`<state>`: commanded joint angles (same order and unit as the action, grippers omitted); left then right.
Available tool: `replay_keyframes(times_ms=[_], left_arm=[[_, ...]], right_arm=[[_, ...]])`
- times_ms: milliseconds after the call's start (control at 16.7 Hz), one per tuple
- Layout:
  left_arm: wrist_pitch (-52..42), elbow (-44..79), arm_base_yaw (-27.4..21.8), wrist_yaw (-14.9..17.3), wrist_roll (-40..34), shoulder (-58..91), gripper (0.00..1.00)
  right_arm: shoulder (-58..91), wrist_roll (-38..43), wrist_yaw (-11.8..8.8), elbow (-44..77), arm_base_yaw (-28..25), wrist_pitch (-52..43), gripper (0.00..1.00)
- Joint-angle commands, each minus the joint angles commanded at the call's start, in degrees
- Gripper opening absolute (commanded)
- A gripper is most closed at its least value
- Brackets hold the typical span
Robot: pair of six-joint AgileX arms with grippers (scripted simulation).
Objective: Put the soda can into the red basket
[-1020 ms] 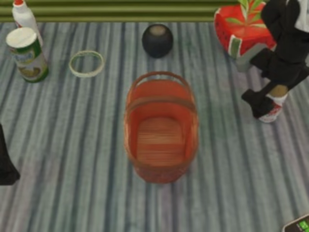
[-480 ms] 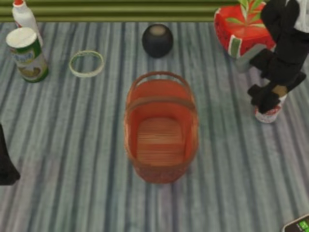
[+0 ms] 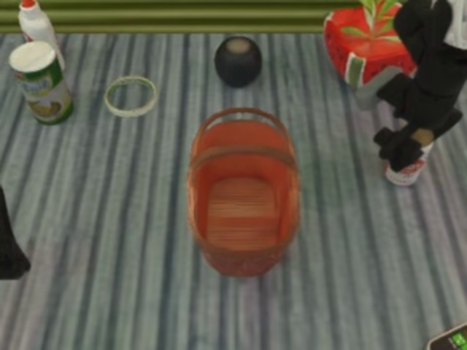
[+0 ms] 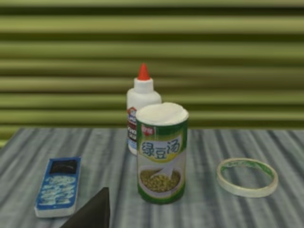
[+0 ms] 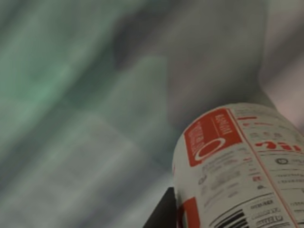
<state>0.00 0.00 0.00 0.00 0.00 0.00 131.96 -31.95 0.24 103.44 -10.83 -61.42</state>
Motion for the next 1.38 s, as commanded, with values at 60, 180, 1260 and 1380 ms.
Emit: replay_keyframes(times_ms=[60,180,1260,1380], left_arm=[[0.0,0.0,0.0,0.0,0.0,0.0,1.0],[0.0,0.0,0.0,0.0,0.0,0.0,1.0],[0.0,0.0,0.0,0.0,0.0,0.0,1.0],[0.0,0.0,0.0,0.0,0.0,0.0,1.0]], right_arm=[[0.0,0.0,0.0,0.0,0.0,0.0,0.0],[0.0,0.0,0.0,0.0,0.0,0.0,0.0],[-6.3,19.3,-36.3,-17.5,-5.0,63.6,0.0],[-8.0,23.1,-43.0,-21.3,-5.9,75.6,0.0]])
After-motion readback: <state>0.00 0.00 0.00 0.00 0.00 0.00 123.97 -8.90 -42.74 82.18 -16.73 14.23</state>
